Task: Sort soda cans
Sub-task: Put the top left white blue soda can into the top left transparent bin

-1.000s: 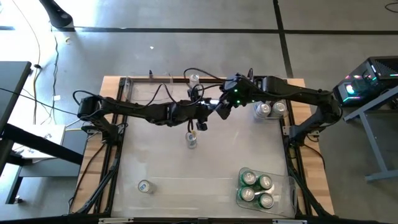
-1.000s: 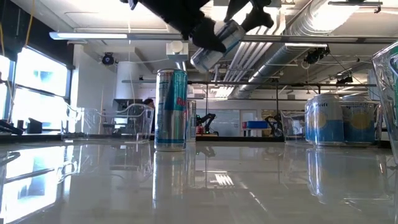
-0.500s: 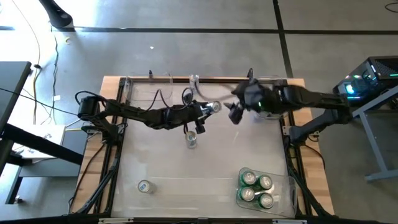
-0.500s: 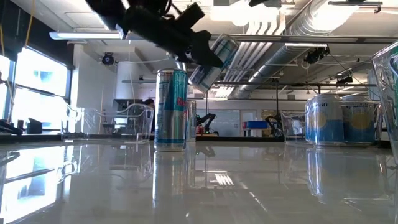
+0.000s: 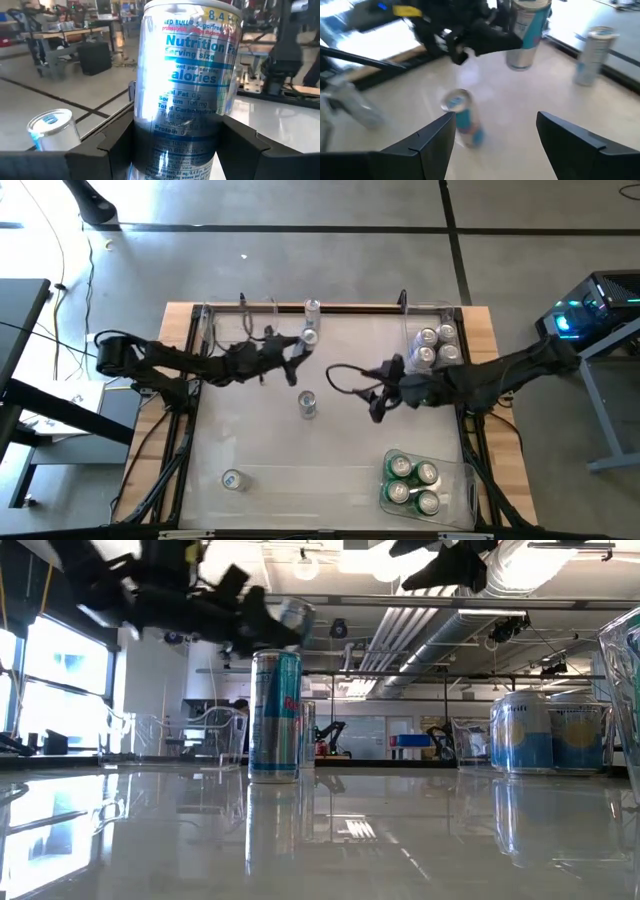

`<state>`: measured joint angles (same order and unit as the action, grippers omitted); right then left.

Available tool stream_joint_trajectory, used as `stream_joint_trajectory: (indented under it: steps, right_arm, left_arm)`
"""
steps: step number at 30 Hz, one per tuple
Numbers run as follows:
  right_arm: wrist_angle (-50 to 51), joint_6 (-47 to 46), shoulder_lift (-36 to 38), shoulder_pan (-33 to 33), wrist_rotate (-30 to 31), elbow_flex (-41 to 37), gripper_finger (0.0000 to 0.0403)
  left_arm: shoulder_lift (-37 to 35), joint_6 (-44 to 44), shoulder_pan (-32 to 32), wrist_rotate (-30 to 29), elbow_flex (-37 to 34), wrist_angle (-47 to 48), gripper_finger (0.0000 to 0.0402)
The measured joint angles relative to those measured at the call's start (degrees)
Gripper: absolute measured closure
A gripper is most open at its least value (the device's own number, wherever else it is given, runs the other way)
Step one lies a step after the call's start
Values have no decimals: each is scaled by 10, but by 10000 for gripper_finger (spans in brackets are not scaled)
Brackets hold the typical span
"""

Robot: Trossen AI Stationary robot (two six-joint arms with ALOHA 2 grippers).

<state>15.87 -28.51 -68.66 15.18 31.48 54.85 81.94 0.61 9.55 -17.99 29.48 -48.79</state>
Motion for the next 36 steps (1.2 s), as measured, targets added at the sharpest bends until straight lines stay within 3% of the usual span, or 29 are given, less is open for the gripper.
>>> stream_joint_trajectory:
  steps: [7, 17, 23, 31, 36]
  right_arm:
    - [-176, 2, 1, 43, 0, -72, 130]
    - [-213, 5, 2, 79, 2, -74, 130]
    - [-214, 3, 1, 78, 36, -74, 130]
    - [-219, -1, 1, 78, 44, -74, 130]
    - [-224, 0, 1, 78, 44, -74, 130]
  left_arm:
    - [-81, -33, -38, 1, -111, -21, 184]
    - [-167, -90, -129, -122, -249, -22, 184]
    - [-166, -125, -170, -151, -289, -40, 184]
    - [-166, -121, -221, -217, -289, -43, 184]
    - [-161, -129, -232, -219, -289, -44, 183]
